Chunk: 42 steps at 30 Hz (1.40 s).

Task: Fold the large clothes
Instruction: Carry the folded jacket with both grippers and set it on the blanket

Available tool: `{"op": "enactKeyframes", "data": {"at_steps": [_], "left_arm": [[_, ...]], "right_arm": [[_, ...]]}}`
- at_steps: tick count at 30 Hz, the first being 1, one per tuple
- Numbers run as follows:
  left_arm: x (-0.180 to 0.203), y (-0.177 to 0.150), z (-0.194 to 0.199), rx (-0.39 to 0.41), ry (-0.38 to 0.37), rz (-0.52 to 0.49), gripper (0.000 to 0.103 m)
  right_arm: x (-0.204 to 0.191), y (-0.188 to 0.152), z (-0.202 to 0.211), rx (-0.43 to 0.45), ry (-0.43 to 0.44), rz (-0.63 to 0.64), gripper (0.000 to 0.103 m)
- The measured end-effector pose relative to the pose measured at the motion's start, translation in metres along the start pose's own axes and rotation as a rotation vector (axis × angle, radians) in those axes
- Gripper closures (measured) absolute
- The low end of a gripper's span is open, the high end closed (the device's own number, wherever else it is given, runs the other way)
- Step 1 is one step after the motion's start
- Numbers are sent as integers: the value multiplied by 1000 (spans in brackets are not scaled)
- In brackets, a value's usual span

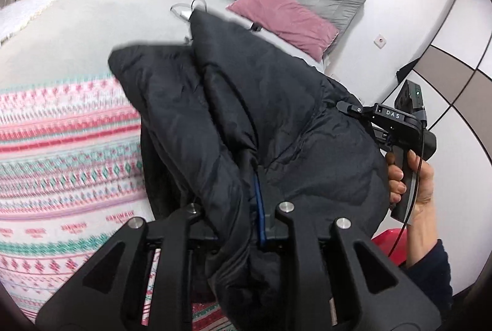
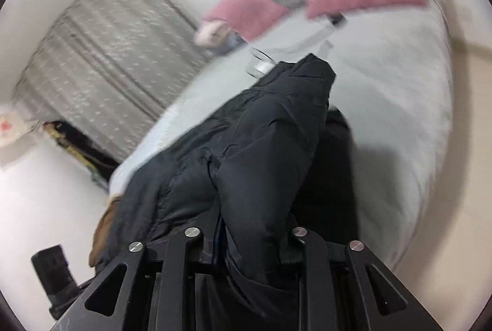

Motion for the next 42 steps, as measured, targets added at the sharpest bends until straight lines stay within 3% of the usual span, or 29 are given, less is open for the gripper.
{"op": "enactKeyframes", "data": {"at_steps": [4,10,13,16,20,26,32,35,37,39,42], "left_arm": [[-6,-8,0,4,-9,35,82],[14,-11,2,4,16,19,81],[27,-11,-6,7,34,-54,77],[22,-14,-8,-4,11,-28,72],[16,-13,13,-9,-30,32,63],[6,-17,49,26,26,30,58],[6,-49,77,40,136,-29,58],[8,-68,81,29,163,-45,57],[6,-76,81,3,175,-48,57],[3,-82,80,-23,183,-45,57],[-9,-97,93,-11,179,-37,57]], "right_arm": [[13,-1,-5,26,81,-18,73],[1,-3,-8,16,32,5,69],[15,1,-17,11,-28,-35,57],[20,-2,-9,6,-93,-45,41],[3,4,25,91,-166,6,37],[-17,-2,82,215,-127,-68,37],[-65,-50,113,279,-104,-95,37],[-92,-80,106,290,2,-145,36],[-105,-103,96,283,23,-173,35],[-113,-121,81,257,-14,-173,35],[-120,-135,59,216,-139,-86,35]]}}
Point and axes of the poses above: each gripper's, at about its wrist camera, not at the fingertips, and z roughly against the way its jaws point, x to its right, y to its top, the point moved 8 cm from there along -z, roughly the way its jaws point, and after that the axes turned 5 degrees about z, right-handed, at the moved point
